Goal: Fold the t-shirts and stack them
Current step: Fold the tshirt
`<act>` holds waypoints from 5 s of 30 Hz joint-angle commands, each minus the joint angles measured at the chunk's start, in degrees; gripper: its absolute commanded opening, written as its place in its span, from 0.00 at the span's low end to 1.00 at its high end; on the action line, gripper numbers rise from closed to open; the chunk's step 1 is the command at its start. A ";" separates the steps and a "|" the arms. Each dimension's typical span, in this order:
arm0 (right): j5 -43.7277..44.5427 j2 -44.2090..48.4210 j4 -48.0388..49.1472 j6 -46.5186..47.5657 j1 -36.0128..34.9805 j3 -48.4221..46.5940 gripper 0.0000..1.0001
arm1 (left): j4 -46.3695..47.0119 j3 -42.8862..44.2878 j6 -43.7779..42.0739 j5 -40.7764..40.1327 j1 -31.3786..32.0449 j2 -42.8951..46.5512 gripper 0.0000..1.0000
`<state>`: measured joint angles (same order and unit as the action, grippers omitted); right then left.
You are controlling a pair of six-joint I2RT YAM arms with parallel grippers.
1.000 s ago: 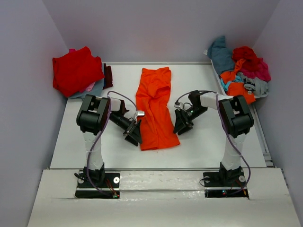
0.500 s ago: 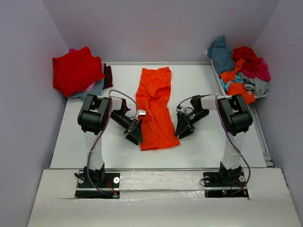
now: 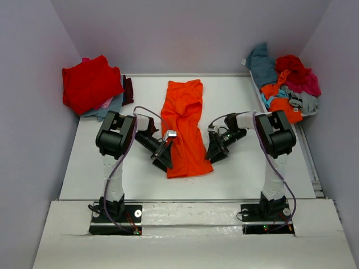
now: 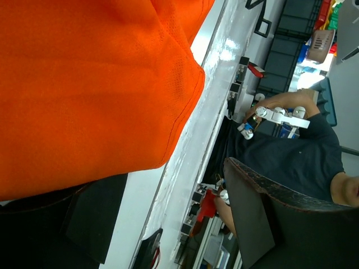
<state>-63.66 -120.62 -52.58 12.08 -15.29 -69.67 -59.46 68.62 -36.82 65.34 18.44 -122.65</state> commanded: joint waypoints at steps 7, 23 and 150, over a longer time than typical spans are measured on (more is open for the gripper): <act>-3.23 -1.99 -1.12 1.02 -1.32 -3.02 0.61 | 8.13 0.99 -3.61 -5.93 1.69 -2.95 0.83; -2.17 -2.17 -3.24 2.69 -4.05 -3.11 0.51 | 9.63 0.20 -2.03 -6.72 1.69 -3.38 0.75; 29.29 -9.90 -8.86 -2.49 -5.80 -52.32 0.07 | 16.22 34.48 19.06 -37.56 1.34 6.72 0.06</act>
<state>-36.53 -129.38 -62.50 10.85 -21.17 -118.32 -44.93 101.69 -20.12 31.88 19.77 -115.83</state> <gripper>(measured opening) 0.076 0.080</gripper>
